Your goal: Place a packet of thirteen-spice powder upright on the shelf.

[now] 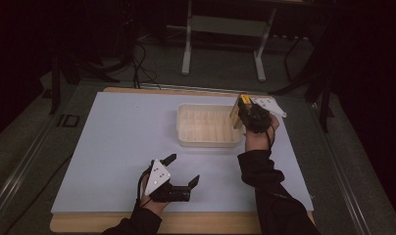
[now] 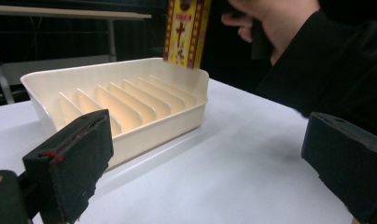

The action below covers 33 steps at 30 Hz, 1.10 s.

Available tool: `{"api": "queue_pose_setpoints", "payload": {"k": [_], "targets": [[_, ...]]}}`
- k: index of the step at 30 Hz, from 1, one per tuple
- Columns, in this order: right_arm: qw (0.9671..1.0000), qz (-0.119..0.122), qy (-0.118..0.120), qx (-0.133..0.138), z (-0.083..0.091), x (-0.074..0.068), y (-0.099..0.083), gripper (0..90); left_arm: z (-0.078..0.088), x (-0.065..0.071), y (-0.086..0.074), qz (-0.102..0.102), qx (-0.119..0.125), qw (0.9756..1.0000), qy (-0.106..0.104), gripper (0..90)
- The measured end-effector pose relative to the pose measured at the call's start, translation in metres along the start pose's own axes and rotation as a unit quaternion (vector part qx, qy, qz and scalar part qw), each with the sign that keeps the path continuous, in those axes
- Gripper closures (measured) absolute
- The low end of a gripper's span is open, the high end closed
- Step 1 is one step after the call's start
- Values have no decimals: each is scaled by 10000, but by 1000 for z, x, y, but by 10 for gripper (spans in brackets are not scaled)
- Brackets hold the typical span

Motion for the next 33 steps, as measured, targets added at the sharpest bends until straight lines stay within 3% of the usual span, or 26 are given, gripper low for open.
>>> {"api": "queue_pose_setpoints", "payload": {"k": [8, 14, 28, 33], "targets": [[9995, 142, -265, -111, -14, 7, -19, 672, 0, 0, 0, 75, 23, 10000, -28, 31], [9991, 65, -388, -163, -24, 11, -30, 671, 0, -1, -1, 54, 9, 10000, -38, 31], [9979, -299, -366, -432, -39, 15, -59, 670, -2, -2, -3, 63, -24, 10000, -28, 32], [9981, -101, -363, -494, -41, 12, -67, 663, -2, -2, -4, 59, -38, 10000, -31, 32]]}}
Point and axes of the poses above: each handheld gripper's, and its own axes: z roughly backward along the jaws, y roughly out of its top, x roughly to its right, the point moved 5 cm from there along -z, roughly forward along the jaws, and after that the axes turned 8 degrees about y, right-handed, at the moved point
